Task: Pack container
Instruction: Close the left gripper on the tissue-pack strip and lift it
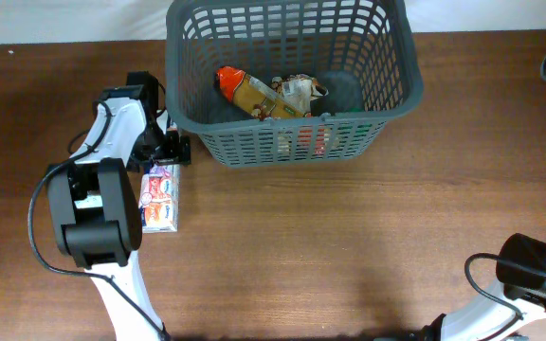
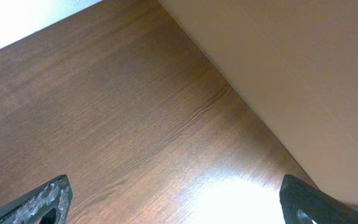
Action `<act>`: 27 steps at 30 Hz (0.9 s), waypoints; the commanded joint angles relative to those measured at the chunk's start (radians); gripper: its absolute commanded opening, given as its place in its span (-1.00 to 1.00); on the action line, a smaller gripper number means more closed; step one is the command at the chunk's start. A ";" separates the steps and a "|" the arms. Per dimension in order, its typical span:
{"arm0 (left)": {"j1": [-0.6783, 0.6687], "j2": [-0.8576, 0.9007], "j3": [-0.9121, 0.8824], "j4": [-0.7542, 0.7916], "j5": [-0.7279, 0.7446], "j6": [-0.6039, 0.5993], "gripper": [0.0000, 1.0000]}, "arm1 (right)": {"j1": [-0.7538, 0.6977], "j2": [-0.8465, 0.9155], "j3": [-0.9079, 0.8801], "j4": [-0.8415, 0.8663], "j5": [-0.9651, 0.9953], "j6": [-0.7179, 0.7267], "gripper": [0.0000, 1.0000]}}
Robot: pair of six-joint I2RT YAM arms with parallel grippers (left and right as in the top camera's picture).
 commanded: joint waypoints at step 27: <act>0.006 0.010 -0.046 0.048 0.045 0.039 0.99 | -0.003 0.003 -0.003 0.003 -0.006 0.015 0.98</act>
